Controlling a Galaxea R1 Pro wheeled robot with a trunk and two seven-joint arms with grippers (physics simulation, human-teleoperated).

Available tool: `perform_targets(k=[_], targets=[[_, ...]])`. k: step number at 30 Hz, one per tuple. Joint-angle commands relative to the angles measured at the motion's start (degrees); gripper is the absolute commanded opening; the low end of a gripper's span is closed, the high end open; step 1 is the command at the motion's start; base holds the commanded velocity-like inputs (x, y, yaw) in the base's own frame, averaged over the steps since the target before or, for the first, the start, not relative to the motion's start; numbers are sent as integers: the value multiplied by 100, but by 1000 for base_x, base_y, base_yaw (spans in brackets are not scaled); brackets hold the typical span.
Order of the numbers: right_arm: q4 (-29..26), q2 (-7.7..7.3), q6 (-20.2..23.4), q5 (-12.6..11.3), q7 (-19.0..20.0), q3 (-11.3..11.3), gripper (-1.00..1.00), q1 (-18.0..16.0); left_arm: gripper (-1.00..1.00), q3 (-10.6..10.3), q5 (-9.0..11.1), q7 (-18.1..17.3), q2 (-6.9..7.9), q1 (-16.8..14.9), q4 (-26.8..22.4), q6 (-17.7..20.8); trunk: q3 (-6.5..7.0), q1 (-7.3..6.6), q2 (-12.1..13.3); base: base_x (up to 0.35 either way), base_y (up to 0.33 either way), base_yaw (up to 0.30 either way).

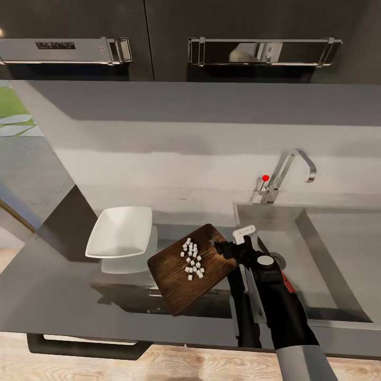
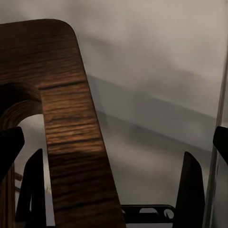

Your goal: In the kitchen, take the Vidalia onion out of the sink, dice it on the chopping board with the paring knife, put the diced onion into the bowl on the countertop, then place both the paring knife and the chopping board into the sink.

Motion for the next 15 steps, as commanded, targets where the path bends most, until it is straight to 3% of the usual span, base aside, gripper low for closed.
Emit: perform_targets(k=[1, 11, 15], targets=[[-8, 3, 23, 60, 46, -4, 100, -4, 100, -51, 49, 23, 4, 4, -13, -6, -8, 3, -10, 0, 0, 0], [-8, 3, 51, 60, 46, -5, 100, -4, 100, -51, 49, 23, 1, 4, -13, -6, -8, 3, -10, 0, 0, 0], [-9, 3, 366, 60, 46, -4, 100, -4, 100, -51, 49, 23, 0, 4, -13, -6, -8, 3, -10, 0, 0, 0]])
